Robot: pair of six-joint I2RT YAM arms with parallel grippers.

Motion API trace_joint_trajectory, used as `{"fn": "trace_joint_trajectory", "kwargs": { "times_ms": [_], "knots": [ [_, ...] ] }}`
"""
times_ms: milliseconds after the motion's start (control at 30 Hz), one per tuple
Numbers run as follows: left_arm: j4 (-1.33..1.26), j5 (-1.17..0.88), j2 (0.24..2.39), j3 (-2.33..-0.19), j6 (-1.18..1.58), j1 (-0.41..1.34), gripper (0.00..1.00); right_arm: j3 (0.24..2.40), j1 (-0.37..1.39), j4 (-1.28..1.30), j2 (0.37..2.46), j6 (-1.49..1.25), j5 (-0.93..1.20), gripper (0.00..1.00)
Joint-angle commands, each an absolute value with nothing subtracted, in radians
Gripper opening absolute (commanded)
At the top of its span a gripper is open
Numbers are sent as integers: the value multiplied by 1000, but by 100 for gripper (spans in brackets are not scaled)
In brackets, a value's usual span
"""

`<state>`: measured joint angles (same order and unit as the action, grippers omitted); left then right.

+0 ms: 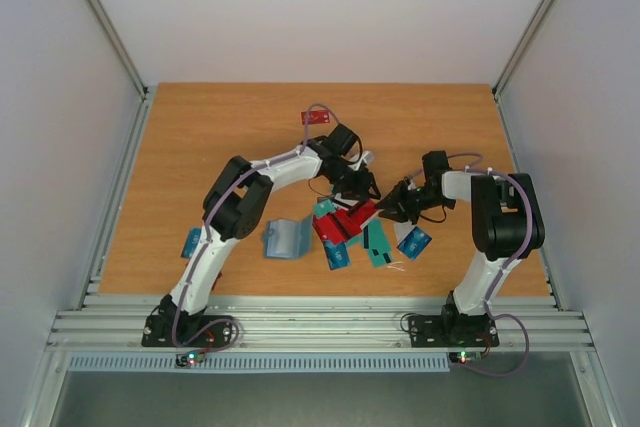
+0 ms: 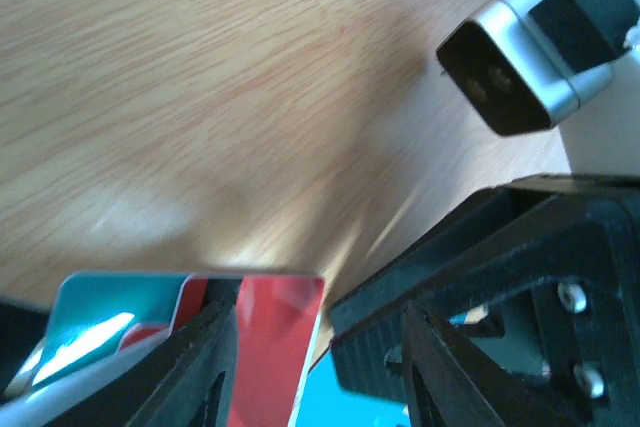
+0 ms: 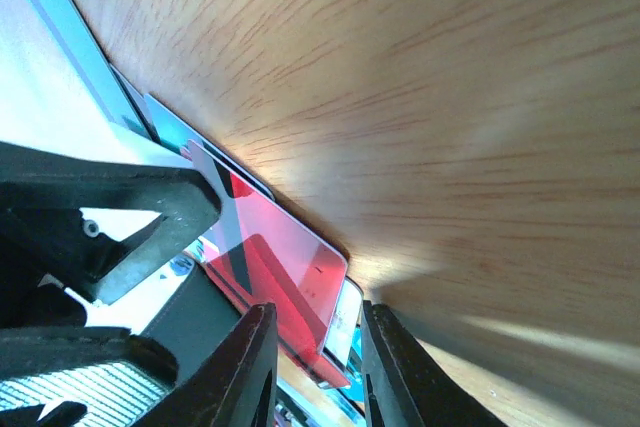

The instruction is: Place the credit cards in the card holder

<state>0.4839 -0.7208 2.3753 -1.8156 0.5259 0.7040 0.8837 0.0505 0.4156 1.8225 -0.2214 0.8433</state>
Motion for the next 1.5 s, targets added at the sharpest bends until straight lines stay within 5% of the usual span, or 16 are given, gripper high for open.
{"fn": "trace_joint_trajectory", "kwargs": {
  "times_ms": [0, 367, 1200, 1467],
  "knots": [
    [644, -660, 2278, -1823, 472, 675, 49, 890, 50, 418, 1846, -201, 783, 26],
    [790, -599, 2285, -1763, 240, 668, 52, 899, 54, 478, 1807, -164, 775, 29],
    [614, -732, 2264, -1646, 423, 741, 50, 989, 81, 558, 1849, -107, 770, 32],
    [614, -685, 2195, -1632, 432, 739, 49, 1034, 84, 727, 1776, -18, 691, 41]
  ]
}}
